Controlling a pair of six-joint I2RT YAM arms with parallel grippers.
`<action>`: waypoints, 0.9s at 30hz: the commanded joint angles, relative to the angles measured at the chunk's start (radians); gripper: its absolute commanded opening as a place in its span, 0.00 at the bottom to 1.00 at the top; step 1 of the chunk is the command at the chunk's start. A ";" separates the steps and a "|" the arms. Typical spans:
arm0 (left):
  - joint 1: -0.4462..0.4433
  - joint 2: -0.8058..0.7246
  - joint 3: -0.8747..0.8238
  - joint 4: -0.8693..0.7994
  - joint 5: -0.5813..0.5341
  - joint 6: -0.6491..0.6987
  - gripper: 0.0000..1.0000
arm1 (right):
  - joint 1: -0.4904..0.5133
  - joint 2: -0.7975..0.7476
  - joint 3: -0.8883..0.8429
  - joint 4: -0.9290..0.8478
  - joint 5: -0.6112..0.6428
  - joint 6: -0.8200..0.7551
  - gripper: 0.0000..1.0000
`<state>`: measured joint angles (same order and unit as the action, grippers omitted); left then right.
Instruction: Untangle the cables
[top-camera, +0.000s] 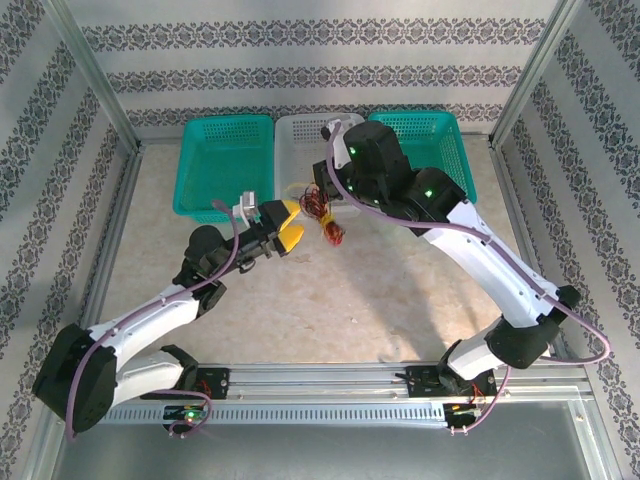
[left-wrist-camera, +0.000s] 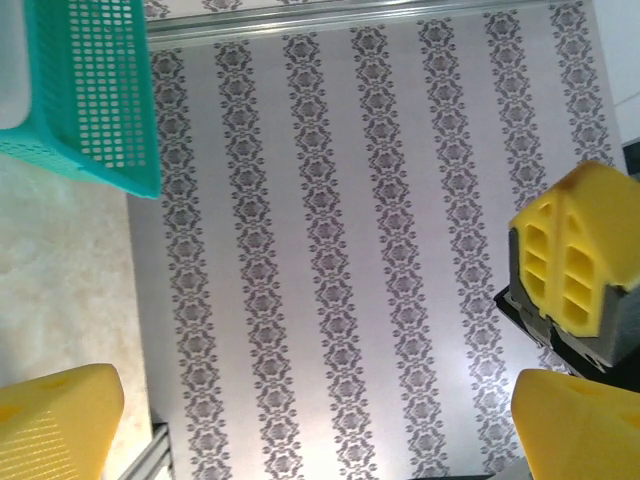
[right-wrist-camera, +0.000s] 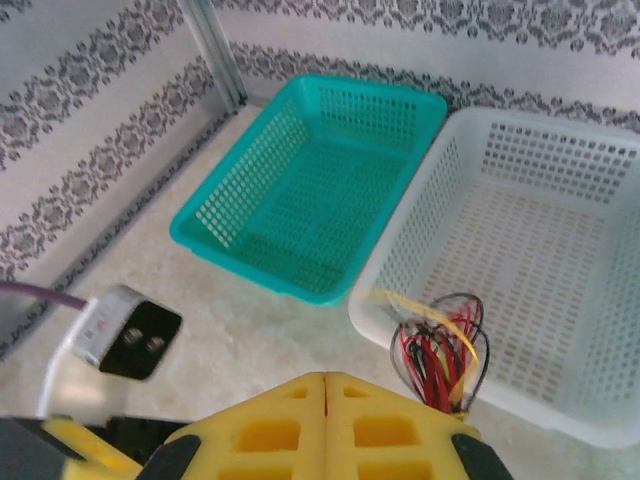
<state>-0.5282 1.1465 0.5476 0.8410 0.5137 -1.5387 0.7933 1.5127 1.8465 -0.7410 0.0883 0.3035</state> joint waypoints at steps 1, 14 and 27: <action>-0.027 0.060 0.008 0.145 -0.151 -0.123 0.99 | -0.009 0.028 0.053 0.045 -0.020 0.014 0.00; 0.014 -0.130 0.067 -0.691 -0.159 0.324 0.99 | -0.013 -0.180 -0.455 0.035 0.220 0.131 0.71; 0.056 -0.161 0.051 -1.017 -0.199 0.408 0.95 | 0.034 0.146 -0.463 -0.209 -0.003 -0.007 0.72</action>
<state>-0.4877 1.0134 0.6056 -0.0795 0.3302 -1.1656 0.8062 1.5829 1.2961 -0.8738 0.0689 0.3672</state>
